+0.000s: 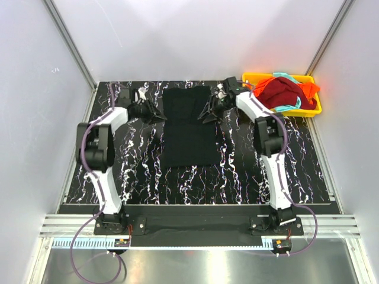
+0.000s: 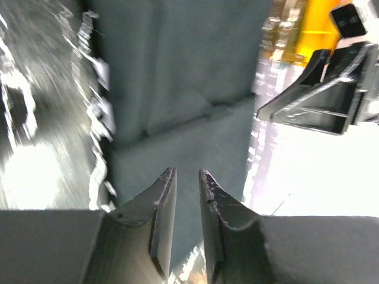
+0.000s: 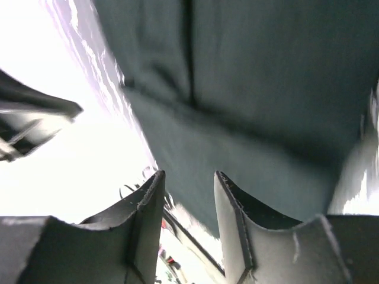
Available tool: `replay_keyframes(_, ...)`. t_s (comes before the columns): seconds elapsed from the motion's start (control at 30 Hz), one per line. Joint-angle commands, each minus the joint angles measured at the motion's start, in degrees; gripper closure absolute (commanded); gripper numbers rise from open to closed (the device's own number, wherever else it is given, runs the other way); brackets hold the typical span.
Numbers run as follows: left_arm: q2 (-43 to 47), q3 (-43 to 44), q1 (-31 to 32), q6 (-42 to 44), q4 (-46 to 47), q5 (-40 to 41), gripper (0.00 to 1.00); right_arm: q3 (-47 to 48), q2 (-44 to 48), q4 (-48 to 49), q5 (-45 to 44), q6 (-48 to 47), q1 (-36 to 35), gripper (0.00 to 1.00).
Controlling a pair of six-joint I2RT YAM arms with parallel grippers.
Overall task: Fold and stack the t-shirts
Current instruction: Fold the tshirt
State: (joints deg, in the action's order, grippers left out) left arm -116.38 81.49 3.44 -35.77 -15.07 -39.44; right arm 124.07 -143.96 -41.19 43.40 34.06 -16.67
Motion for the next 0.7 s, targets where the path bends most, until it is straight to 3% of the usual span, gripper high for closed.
replay_keyframes(0.0,11.77,-4.66,0.68,-0.17,-1.63,2.96,0.72,-8.09,12.81,-7.06,-5.77,-7.86,0.23,0.53)
replay_keyframes(0.1,17.49,-11.78,3.05,-0.96,-0.49,2.27,0.72,-18.37,19.23,-4.53,-5.35,-7.88,-1.26,0.52)
replay_keyframes(0.23,20.84,-26.60,7.53,-6.06,13.34,-2.56,0.75,-33.69,24.69,8.29,4.13,-2.09,-4.42,0.53)
replay_keyframes(0.37,19.26,-35.69,8.95,-8.44,23.84,-4.41,0.79,-41.53,25.14,17.08,6.52,0.38,-7.32,0.57)
replay_keyframes(0.47,16.80,-39.91,8.95,-7.83,26.40,-3.81,0.81,-46.01,23.56,20.17,7.58,1.44,-8.03,0.71)
replay_keyframes(0.67,16.00,-44.40,8.51,-2.47,23.69,0.50,0.82,-57.00,25.74,21.41,4.94,-2.86,-4.17,0.73)
